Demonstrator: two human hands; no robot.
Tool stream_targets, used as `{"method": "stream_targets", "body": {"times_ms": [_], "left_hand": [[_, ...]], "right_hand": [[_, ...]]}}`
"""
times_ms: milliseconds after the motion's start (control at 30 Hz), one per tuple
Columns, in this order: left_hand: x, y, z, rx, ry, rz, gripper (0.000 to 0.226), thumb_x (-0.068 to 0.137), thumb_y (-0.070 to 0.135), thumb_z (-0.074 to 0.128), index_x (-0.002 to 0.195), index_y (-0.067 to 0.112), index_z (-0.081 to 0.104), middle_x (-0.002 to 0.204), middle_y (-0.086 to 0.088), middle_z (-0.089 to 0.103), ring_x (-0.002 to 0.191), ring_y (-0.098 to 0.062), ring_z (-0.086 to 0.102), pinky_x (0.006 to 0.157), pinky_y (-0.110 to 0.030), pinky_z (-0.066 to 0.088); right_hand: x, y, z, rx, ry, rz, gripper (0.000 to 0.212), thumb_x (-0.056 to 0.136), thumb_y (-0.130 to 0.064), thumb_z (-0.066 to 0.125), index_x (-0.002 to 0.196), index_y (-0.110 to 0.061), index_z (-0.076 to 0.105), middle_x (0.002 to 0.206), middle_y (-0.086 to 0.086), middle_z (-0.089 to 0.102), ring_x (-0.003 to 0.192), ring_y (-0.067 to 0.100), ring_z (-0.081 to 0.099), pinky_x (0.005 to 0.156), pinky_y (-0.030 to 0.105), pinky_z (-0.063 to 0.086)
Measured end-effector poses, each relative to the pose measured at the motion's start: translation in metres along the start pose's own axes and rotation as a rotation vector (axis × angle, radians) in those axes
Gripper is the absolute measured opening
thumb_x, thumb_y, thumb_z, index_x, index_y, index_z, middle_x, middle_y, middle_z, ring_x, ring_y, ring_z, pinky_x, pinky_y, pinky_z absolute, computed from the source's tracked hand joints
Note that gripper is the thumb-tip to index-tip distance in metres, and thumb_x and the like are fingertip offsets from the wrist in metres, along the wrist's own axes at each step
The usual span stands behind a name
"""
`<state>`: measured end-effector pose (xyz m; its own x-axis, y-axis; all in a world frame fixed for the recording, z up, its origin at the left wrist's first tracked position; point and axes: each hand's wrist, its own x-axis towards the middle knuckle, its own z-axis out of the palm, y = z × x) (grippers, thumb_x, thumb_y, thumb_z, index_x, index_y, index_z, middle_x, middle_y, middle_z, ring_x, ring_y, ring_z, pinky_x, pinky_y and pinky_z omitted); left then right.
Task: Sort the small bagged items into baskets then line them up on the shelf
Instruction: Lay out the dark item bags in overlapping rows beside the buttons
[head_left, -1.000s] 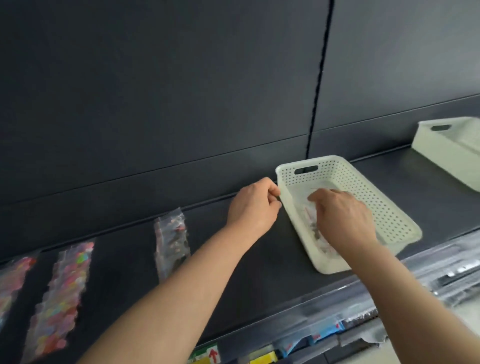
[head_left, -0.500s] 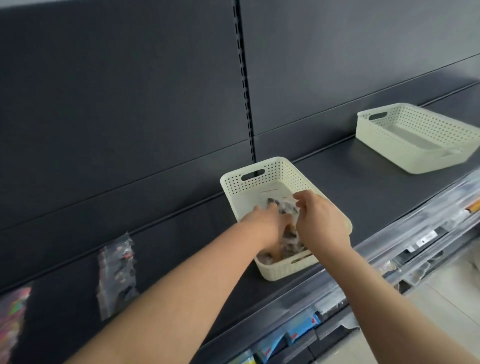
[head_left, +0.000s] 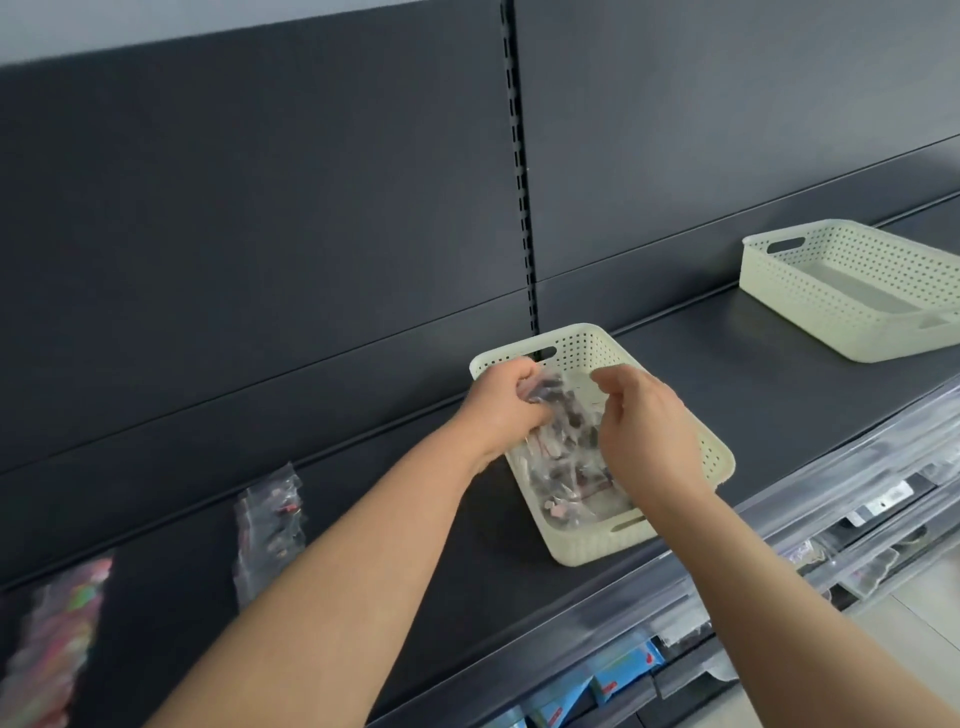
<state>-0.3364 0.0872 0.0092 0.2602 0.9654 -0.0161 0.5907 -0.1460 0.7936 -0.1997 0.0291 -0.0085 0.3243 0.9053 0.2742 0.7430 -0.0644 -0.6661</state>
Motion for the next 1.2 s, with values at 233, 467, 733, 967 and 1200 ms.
{"method": "stream_targets", "body": {"times_ms": [233,467,733,967,1200], "left_hand": [[-0.03,-0.048,-0.089,-0.053,0.242,-0.095,0.018,0.076,-0.004,0.064,0.09,0.008,0.064,0.089,-0.016,0.069,0.078,-0.028,0.064,0.071,-0.046,0.056],[-0.073,-0.119,-0.073,0.301,0.26,-0.267,0.018,0.083,0.009,0.064,0.083,0.023,0.053,0.089,0.0,0.058,0.083,-0.022,0.056,0.063,-0.028,0.038],[-0.095,-0.123,-0.086,-0.098,-0.113,-0.256,0.074,0.08,-0.009,0.067,0.141,0.029,0.046,0.135,0.003,0.047,0.111,-0.013,0.054,0.089,-0.028,0.051],[-0.106,-0.148,-0.097,0.006,0.184,-0.476,0.021,0.087,0.012,0.067,0.108,0.016,0.064,0.097,0.001,0.065,0.082,-0.018,0.065,0.072,-0.032,0.059],[-0.115,-0.133,-0.088,0.556,0.049,-0.497,0.04,0.081,0.045,0.072,0.106,0.015,0.066,0.106,-0.002,0.067,0.102,-0.022,0.061,0.089,-0.036,0.052]], "right_hand": [[-0.021,-0.062,0.042,0.058,-0.043,-0.244,0.039,0.092,-0.003,0.042,0.126,-0.016,0.056,0.121,0.001,0.061,0.114,0.02,0.051,0.091,0.033,0.044],[-0.056,-0.08,0.093,-0.012,-0.339,-0.299,0.049,0.088,-0.001,0.045,0.134,-0.016,0.047,0.125,0.005,0.057,0.116,0.023,0.052,0.092,0.032,0.044],[-0.064,-0.074,0.111,-0.157,-0.42,-0.308,0.047,0.085,-0.009,0.052,0.131,-0.02,0.047,0.126,0.002,0.054,0.115,0.024,0.047,0.091,0.033,0.042],[-0.082,-0.072,0.127,-0.278,-0.522,-0.49,0.048,0.096,-0.029,0.041,0.143,-0.031,0.034,0.155,-0.009,0.023,0.141,0.019,0.021,0.107,0.041,0.03],[-0.073,-0.066,0.132,-0.463,-0.51,-0.406,0.043,0.094,-0.029,0.043,0.137,-0.032,0.042,0.15,-0.004,0.025,0.137,0.024,0.025,0.104,0.045,0.031]]}}
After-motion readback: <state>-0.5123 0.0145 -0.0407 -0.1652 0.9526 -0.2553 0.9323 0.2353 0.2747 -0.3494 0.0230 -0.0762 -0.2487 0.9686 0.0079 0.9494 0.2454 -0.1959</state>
